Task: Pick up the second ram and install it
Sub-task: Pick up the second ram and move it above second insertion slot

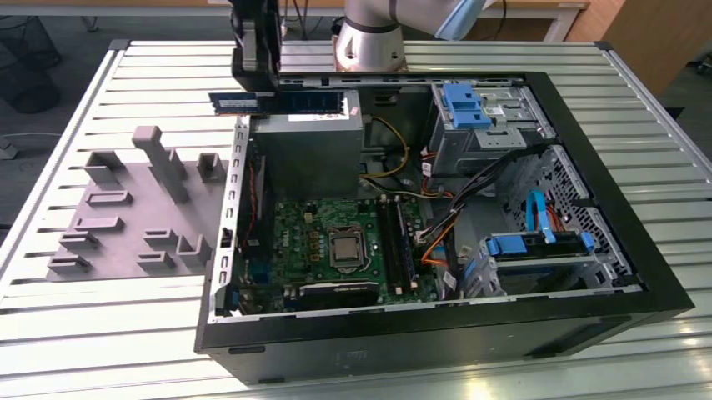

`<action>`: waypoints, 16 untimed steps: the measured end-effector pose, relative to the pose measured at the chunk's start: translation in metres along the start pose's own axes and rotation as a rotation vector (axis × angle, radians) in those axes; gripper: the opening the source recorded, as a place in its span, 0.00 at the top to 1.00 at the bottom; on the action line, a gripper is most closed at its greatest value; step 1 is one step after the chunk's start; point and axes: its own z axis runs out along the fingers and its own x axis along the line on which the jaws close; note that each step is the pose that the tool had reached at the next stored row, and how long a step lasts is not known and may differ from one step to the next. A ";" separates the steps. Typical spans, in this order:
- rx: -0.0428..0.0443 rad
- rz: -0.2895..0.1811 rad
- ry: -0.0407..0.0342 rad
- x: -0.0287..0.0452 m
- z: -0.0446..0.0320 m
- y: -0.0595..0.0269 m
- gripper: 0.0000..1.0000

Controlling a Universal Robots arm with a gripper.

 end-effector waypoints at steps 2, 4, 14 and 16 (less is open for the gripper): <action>0.0000 0.000 0.0000 0.0000 0.0000 -0.0004 0.86; 0.0000 0.000 0.0000 0.0000 0.0000 -0.0009 0.86; 0.0000 0.000 0.0000 -0.0001 -0.0001 -0.0037 0.86; 0.0000 0.000 0.0000 -0.0001 -0.0001 -0.0042 0.86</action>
